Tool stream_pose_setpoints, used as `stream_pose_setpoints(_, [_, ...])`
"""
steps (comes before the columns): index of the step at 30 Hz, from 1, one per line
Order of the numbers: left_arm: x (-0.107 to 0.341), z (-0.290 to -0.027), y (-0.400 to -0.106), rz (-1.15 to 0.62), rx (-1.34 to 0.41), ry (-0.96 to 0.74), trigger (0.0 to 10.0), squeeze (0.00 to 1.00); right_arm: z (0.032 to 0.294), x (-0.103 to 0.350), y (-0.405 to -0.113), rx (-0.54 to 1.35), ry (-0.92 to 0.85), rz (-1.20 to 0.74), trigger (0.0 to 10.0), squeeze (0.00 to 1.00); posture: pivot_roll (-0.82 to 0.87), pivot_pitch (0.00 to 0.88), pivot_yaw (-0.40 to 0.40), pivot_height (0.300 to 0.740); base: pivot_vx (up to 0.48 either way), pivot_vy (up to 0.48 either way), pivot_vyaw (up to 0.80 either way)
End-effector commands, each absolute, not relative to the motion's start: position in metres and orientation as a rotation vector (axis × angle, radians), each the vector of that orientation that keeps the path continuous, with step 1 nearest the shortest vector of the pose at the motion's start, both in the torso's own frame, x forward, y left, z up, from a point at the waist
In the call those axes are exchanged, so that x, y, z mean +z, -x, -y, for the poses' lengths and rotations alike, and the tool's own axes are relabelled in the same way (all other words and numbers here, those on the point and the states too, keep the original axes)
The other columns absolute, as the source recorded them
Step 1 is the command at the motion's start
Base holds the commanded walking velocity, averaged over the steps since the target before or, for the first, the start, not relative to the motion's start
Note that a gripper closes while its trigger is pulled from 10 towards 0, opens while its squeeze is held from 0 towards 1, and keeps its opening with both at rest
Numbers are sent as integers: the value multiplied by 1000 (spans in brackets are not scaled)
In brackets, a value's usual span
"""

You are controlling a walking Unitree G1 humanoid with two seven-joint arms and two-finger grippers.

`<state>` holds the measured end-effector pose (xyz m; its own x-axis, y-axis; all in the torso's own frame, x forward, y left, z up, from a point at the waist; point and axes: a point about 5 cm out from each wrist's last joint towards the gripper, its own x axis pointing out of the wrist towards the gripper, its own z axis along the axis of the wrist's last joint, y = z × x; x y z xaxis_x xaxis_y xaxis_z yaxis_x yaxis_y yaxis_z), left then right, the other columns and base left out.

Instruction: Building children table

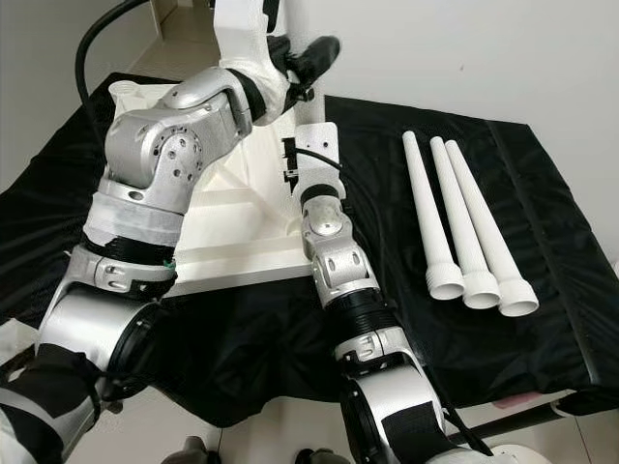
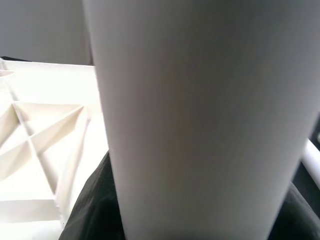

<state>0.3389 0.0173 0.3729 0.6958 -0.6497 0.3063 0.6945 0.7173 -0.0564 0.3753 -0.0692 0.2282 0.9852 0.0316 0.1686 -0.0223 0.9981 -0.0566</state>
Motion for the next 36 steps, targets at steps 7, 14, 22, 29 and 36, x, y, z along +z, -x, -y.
stream_pose_setpoints(7, [377, -13, -331, 328, -806, 110, 10000, 0, 71, 226, -376, 17, 19, 153, 10000, 0, 62, 62, -60, 740, 0, 0, 0])
stream_pose_setpoints(14, [379, -20, -327, 369, -806, 162, 10000, 0, 81, 223, -377, -16, -20, 154, 10000, 0, 84, 52, -59, 740, 0, 0, 0])
stream_pose_setpoints(22, [370, -25, -327, 358, -791, 194, 10000, 0, 88, 225, -375, -2, -53, 193, 10000, 0, 90, 50, -66, 740, 0, 0, 0])
stream_pose_setpoints(29, [349, -42, -333, 313, -730, 279, 10000, 0, 113, 224, -368, -9, -109, 225, 10000, 0, 89, 67, -69, 740, 0, 0, 0])
stream_pose_setpoints(36, [342, -52, -337, 310, -662, 314, 10000, 0, 124, 223, -364, -23, -130, 237, 10000, 0, 87, 84, -73, 740, 0, 0, 0])
